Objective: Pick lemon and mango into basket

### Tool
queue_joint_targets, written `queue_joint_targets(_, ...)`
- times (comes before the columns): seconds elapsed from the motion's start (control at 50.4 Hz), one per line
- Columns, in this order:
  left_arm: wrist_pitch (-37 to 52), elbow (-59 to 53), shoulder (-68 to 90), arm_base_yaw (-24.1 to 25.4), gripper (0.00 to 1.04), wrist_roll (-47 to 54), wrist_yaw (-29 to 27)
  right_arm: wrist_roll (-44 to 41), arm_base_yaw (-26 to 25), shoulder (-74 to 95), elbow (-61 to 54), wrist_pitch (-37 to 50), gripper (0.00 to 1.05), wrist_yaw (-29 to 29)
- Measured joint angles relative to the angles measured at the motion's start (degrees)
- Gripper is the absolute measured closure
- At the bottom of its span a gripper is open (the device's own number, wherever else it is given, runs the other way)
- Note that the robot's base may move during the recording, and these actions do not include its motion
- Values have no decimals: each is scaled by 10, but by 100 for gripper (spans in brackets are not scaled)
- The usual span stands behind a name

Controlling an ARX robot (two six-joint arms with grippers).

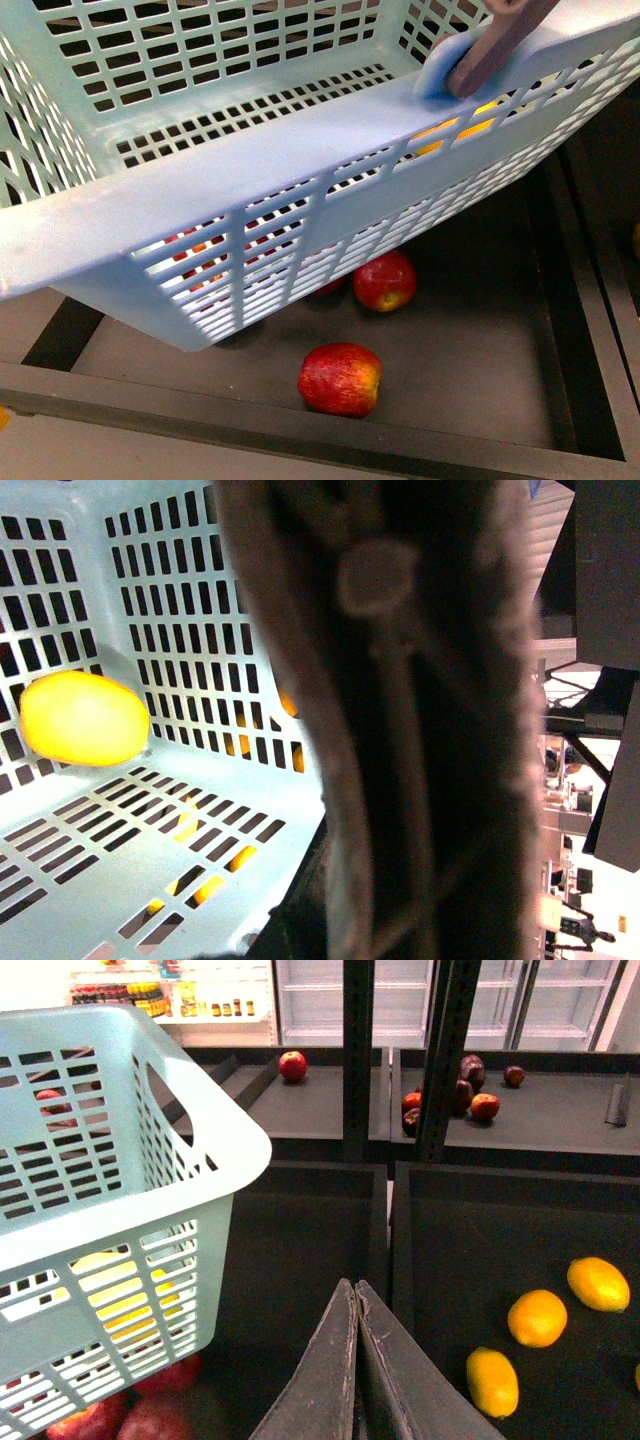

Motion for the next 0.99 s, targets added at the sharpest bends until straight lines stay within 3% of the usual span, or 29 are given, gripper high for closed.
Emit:
queue_joint_targets(0.059, 0, 0, 0, 0, 100, 0, 0, 0, 0, -15, -9, -7, 102, 0)
queue_joint_targets(0.337, 0, 0, 0, 0, 100, 0, 0, -1, 0, -23, -14, -9, 47, 0)
queue_joint_targets(0.436, 0, 0, 0, 0, 100, 0, 0, -1, 0, -23, -14, -9, 34, 0)
queue_joint_targets(0.575, 0, 0, 0, 0, 100, 0, 0, -1, 0, -24, -14, -9, 7, 0)
queue_joint_targets(0.991, 0, 0, 0, -5, 100, -3, 3, -1, 0, -25, -14, -10, 9, 2)
